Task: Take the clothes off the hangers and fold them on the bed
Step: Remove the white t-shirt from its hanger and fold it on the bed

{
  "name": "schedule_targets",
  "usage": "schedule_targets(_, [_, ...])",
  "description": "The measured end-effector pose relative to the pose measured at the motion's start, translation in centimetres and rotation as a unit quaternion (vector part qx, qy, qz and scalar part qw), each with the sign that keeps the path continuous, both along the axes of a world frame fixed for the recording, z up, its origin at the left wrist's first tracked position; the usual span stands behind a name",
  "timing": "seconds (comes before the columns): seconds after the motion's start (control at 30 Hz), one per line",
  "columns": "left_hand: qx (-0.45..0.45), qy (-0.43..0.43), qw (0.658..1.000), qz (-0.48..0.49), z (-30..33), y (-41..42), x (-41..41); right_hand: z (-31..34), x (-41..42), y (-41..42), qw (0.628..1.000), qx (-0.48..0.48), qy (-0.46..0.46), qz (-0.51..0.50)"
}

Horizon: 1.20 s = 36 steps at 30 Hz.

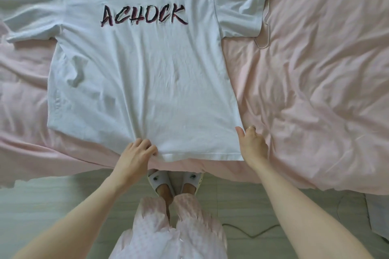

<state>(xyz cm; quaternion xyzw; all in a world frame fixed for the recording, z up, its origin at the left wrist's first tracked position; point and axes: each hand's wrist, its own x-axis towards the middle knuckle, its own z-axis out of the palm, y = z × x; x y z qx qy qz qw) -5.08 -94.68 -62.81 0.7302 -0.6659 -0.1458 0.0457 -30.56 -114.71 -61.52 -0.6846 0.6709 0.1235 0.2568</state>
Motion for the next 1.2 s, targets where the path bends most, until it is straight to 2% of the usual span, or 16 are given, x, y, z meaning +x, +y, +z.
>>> schedule_targets(0.1, [0.016, 0.028, 0.999, -0.016, -0.2, 1.1, -0.7, -0.3, 0.6, 0.7, 0.999, 0.003, 0.03, -0.018])
schedule_targets(0.2, [-0.002, 0.072, 0.997, -0.01, 0.4, 1.4, -0.3, 0.2, 1.7, 2.1, 0.995, -0.066, 0.067, 0.036])
schedule_targets(0.3, [-0.033, 0.04, 0.998, 0.047, 1.5, 1.5, 0.3, 0.7, 4.3, 3.9, 0.984, -0.124, 0.012, 0.128])
schedule_targets(0.4, [-0.042, 0.001, 0.992, 0.116, 2.0, 2.2, 1.4, 1.1, 8.2, 6.3, 0.971, -0.097, -0.047, 0.214])
schedule_targets(0.5, [-0.065, 0.038, 0.969, 0.237, 1.9, 4.0, 3.8, 1.4, 12.6, 9.6, 0.952, -0.048, -0.108, 0.282])
schedule_targets(0.53, [-0.076, 0.069, 0.947, 0.306, 2.0, 4.4, 4.7, 1.5, 13.6, 10.5, 0.946, -0.037, -0.124, 0.296])
schedule_targets(0.6, [-0.087, 0.149, 0.868, 0.466, 2.3, 5.2, 7.5, 1.0, 15.4, 12.1, 0.936, -0.017, -0.137, 0.324])
schedule_targets(0.63, [-0.093, 0.204, 0.81, 0.542, 2.3, 5.3, 9.0, 0.7, 15.9, 12.7, 0.93, -0.014, -0.136, 0.341])
schedule_targets(0.7, [-0.119, 0.346, 0.65, 0.666, 2.5, 5.8, 12.6, 0.1, 16.7, 13.8, 0.913, -0.032, -0.119, 0.389])
schedule_targets(0.73, [-0.123, 0.413, 0.579, 0.692, 2.4, 6.0, 14.1, -0.1, 17.1, 14.3, 0.905, -0.045, -0.104, 0.409])
schedule_targets(0.77, [-0.112, 0.457, 0.544, 0.695, 2.2, 6.3, 15.3, -0.3, 17.4, 14.6, 0.901, -0.063, -0.09, 0.42])
schedule_targets(0.87, [-0.067, 0.56, 0.516, 0.645, 2.3, 6.6, 16.5, -0.5, 18.5, 15.0, 0.903, -0.144, -0.073, 0.399])
schedule_targets(1.0, [-0.043, 0.685, 0.416, 0.597, 3.3, 6.2, 15.2, -0.2, 19.4, 14.7, 0.879, -0.241, -0.13, 0.39])
schedule_targets(1.07, [0.001, 0.684, 0.423, 0.594, 3.4, 5.9, 13.9, 0.3, 19.6, 14.2, 0.869, -0.255, -0.173, 0.389])
schedule_targets(1.17, [0.143, 0.7, 0.443, 0.542, 3.6, 5.6, 11.4, 0.7, 19.5, 14.1, 0.884, -0.216, -0.238, 0.34])
schedule_targets(1.2, [0.19, 0.72, 0.43, 0.511, 3.7, 5.4, 10.5, 0.8, 19.2, 14.3, 0.894, -0.195, -0.257, 0.311])
